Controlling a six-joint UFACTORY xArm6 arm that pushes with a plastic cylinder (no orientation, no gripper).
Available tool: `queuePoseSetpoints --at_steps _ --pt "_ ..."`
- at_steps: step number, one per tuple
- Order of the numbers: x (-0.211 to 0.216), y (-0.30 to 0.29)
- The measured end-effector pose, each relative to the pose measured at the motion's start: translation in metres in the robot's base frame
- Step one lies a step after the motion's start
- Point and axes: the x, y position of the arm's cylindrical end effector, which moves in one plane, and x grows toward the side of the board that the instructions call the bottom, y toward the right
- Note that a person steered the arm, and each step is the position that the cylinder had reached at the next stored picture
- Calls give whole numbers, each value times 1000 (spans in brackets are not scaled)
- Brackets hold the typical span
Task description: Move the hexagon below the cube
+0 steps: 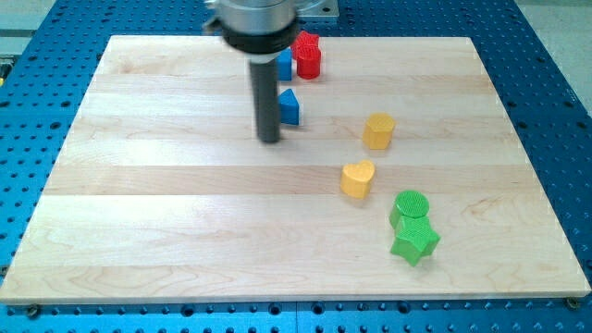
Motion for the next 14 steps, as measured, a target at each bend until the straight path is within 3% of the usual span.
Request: queuePoseSetpoints --at_steps 1,2,3,4,5,6,7,8,9,10,14 --pt "-58 56" --pt "-62 73" --pt "-82 50" --pt "-65 122" --pt "-5 180" --pt "35 124" --pt "-25 45" --pt "8 34" --pt "-34 25" --pt "-44 28" --pt "-44 14"
